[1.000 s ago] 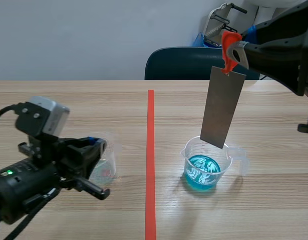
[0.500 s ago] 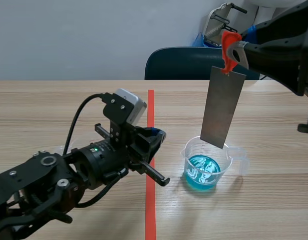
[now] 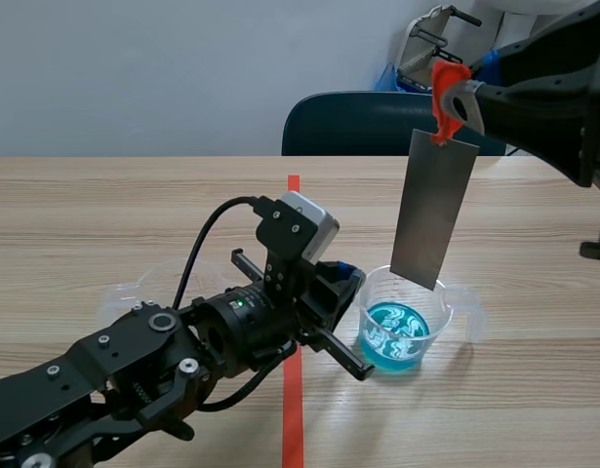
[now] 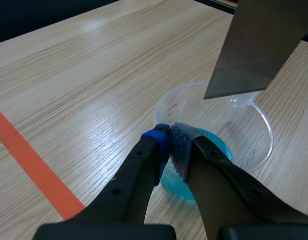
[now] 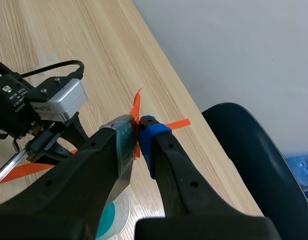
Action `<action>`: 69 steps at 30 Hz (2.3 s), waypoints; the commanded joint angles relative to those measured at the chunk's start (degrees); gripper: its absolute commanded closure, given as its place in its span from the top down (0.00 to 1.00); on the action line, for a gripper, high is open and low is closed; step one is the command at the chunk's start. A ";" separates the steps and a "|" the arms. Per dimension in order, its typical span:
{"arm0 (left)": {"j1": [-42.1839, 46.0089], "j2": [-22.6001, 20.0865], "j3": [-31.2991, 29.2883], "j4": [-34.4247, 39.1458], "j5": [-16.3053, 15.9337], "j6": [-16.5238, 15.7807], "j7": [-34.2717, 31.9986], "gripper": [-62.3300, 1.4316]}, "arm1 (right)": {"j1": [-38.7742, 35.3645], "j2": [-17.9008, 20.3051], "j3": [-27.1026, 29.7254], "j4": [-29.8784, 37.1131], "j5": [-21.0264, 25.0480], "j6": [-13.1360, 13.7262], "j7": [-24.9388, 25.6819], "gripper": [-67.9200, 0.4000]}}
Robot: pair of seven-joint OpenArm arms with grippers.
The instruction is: Do the redox reaction experiment
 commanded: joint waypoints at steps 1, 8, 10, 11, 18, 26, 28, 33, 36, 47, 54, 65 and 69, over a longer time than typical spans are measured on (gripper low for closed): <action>-0.31 0.33 0.02 1.14 -0.35 -0.07 -1.07 0.07 | 0.96 0.72 0.35 0.63 0.66 -0.20 0.83 0.02; -0.13 0.17 0.00 1.18 0.46 -0.07 -1.18 0.07 | 0.96 0.72 0.35 0.63 0.66 -0.20 0.83 0.02; 0.11 -0.15 0.00 1.31 0.46 -0.07 -1.22 0.07 | 0.96 0.72 0.35 0.63 0.66 -0.20 0.85 0.02; 0.39 -0.48 0.00 1.55 0.44 -0.07 -1.20 0.07 | 0.96 0.72 0.35 0.63 0.66 -0.20 0.83 0.02; 6.19 -7.23 -0.04 8.24 0.04 0.07 -5.84 0.07 | 0.96 0.72 0.35 0.63 0.66 -0.20 0.87 0.02; 16.72 -16.48 -0.07 17.31 -0.20 0.57 -12.94 0.25 | 0.96 0.72 0.35 0.63 0.66 -0.20 1.03 0.02; 19.17 -18.10 -0.07 19.10 -0.20 1.66 -13.60 0.31 | 0.96 0.72 0.35 0.63 0.66 -0.20 1.03 0.02; 24.39 -20.11 -1.01 22.12 0.00 5.70 -14.49 0.61 | 0.96 0.72 0.35 0.63 0.66 -0.20 1.05 0.02; 26.56 -20.13 -1.92 22.91 1.53 7.87 -14.58 0.87 | 0.96 0.72 0.35 0.63 0.66 -0.20 1.05 0.02; 27.80 -20.15 -2.64 23.78 1.51 8.96 -14.45 1.00 | 0.96 0.72 0.35 0.63 0.66 -0.20 1.05 0.02; 27.78 -20.13 -2.64 23.78 1.51 11.10 -14.40 1.00 | 0.96 0.72 0.35 0.63 0.66 -0.20 1.05 0.02; 27.76 -20.13 -2.64 23.78 1.31 11.08 -14.32 1.00 | 0.96 0.72 0.35 0.63 0.66 -0.20 1.05 0.02; 27.74 -20.13 -2.64 23.78 1.33 11.06 -15.43 1.00 | 0.96 0.72 0.35 0.63 0.66 -0.20 1.05 0.02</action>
